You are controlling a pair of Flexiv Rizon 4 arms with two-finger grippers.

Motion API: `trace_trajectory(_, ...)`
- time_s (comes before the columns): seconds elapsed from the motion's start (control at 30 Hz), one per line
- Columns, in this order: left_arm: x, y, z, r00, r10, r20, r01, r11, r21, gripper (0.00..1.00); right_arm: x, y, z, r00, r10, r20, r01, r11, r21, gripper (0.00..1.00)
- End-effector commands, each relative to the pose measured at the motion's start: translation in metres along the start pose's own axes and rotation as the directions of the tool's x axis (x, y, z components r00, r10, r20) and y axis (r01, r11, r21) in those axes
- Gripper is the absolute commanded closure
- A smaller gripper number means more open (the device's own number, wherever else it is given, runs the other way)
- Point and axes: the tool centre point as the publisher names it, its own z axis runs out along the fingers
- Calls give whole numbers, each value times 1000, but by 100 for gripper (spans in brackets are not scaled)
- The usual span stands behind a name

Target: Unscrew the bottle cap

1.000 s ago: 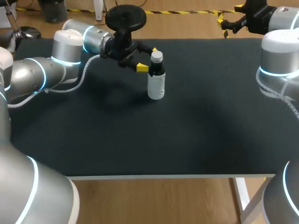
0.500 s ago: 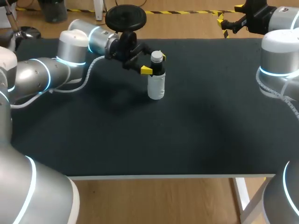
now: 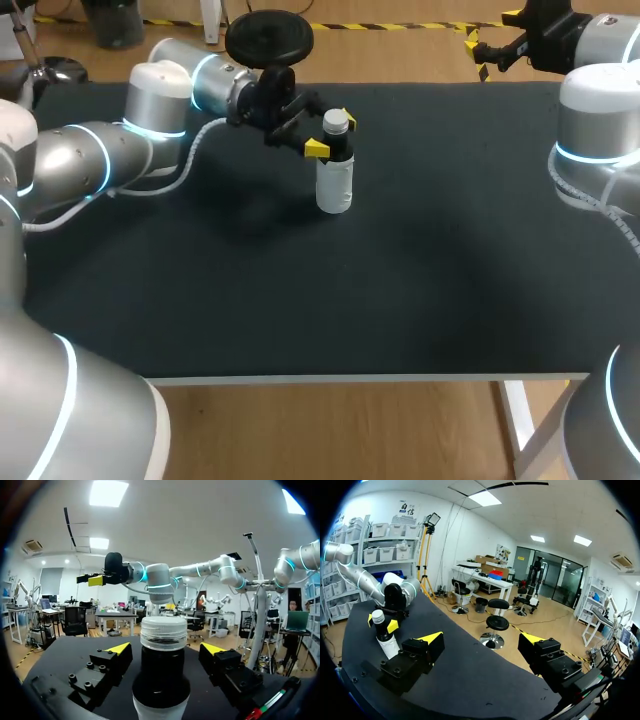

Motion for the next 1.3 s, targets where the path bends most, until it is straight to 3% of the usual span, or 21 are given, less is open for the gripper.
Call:
trace_trajectory(0.03,-2,1,-2,1000,5,-4,-5,1000,-2,100,0,0,0,1000,0,0,0,1000,-1,0)
trace_trajectory(1.3,-1,-3,-19,999,33,17,-33,999,15,100,0,0,0,1000,0,0,0,1000,-1,0)
